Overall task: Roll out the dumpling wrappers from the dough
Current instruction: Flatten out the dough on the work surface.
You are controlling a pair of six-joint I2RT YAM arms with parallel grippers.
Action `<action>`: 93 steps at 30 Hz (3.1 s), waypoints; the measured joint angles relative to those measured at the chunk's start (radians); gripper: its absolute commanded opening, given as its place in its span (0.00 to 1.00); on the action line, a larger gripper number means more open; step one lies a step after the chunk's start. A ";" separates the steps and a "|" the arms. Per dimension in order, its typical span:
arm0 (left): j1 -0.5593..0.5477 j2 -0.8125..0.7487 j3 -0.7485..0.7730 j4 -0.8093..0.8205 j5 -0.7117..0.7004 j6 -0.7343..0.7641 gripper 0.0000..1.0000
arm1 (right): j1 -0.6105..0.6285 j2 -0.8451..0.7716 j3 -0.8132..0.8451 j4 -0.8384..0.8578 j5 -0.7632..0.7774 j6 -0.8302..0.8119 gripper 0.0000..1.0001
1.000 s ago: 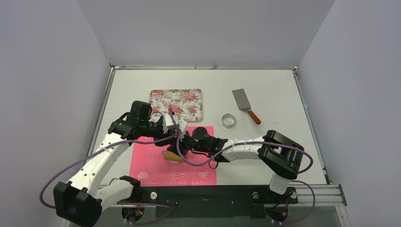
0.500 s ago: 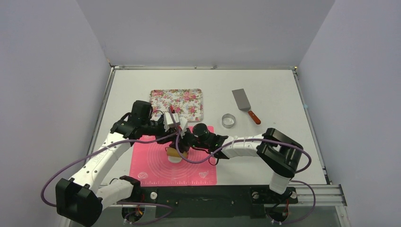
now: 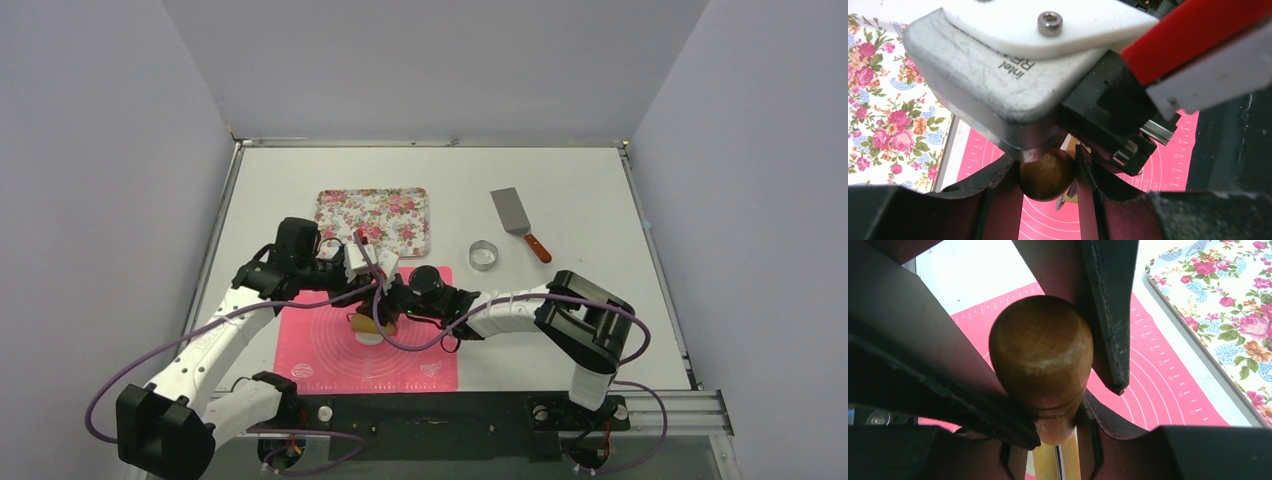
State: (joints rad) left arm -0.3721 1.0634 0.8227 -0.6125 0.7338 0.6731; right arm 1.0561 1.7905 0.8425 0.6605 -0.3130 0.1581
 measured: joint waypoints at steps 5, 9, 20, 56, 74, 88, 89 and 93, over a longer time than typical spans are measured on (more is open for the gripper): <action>0.000 -0.027 -0.011 -0.021 0.003 0.019 0.00 | 0.020 0.000 -0.009 0.019 0.018 0.000 0.00; 0.000 -0.031 -0.011 -0.033 0.007 0.031 0.00 | 0.029 -0.001 -0.016 0.026 0.030 0.003 0.00; -0.006 -0.032 0.002 -0.084 0.037 0.072 0.00 | 0.051 -0.018 -0.042 0.047 0.048 0.024 0.00; -0.029 -0.032 0.183 -0.342 0.029 0.035 0.00 | 0.080 -0.149 0.042 -0.224 0.005 0.037 0.00; -0.012 0.058 0.093 -0.027 -0.105 -0.070 0.00 | -0.056 0.006 0.083 -0.107 -0.038 -0.040 0.00; -0.021 0.047 0.040 0.018 -0.078 0.000 0.00 | -0.045 0.027 0.043 -0.034 -0.039 -0.056 0.00; -0.025 0.045 0.040 0.016 -0.079 0.003 0.00 | -0.042 0.023 0.040 -0.035 -0.038 -0.060 0.00; -0.039 0.032 0.040 -0.005 -0.085 0.019 0.00 | -0.032 0.014 0.031 -0.038 -0.035 -0.070 0.00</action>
State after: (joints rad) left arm -0.4107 1.0950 0.8627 -0.6170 0.6491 0.6918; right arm 1.0245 1.8042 0.8734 0.6224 -0.3477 0.0879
